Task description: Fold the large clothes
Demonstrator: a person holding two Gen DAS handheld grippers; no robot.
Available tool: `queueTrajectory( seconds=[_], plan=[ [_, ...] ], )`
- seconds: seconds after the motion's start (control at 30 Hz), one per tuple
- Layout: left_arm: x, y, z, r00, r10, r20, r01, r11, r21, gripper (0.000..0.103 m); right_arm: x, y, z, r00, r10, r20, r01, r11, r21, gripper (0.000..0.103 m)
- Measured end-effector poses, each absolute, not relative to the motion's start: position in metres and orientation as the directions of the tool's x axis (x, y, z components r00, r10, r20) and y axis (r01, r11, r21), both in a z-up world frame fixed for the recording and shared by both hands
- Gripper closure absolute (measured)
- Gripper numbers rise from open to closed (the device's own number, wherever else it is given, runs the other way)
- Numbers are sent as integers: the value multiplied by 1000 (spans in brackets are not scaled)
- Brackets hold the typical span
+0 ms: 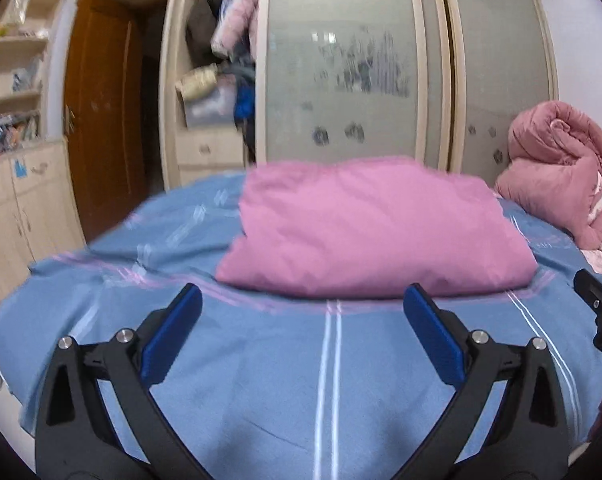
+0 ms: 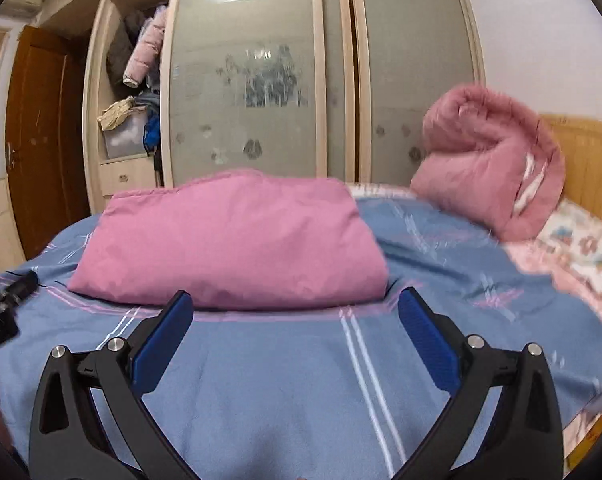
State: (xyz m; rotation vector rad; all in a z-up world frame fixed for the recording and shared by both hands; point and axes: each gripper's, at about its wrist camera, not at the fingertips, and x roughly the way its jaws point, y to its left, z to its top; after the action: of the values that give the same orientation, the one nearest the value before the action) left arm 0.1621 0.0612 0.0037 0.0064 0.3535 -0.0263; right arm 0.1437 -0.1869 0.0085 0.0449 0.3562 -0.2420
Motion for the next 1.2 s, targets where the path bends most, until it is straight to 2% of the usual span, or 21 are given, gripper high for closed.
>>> queueTrajectory(
  seconds=[0.17, 0.53, 1.2],
  plan=[
    [158, 72, 16, 958, 0, -287, 2, 1000, 6, 2, 146, -184, 7, 910, -211, -356, 233, 972, 19, 1],
    [166, 66, 11, 952, -54, -301, 64, 998, 26, 2, 156, -182, 2, 903, -210, -375, 235, 972, 23, 1],
    [170, 63, 10, 950, -58, -306, 69, 997, 24, 2, 160, -183, -2, 896, -213, -389, 238, 971, 16, 1]
  ],
)
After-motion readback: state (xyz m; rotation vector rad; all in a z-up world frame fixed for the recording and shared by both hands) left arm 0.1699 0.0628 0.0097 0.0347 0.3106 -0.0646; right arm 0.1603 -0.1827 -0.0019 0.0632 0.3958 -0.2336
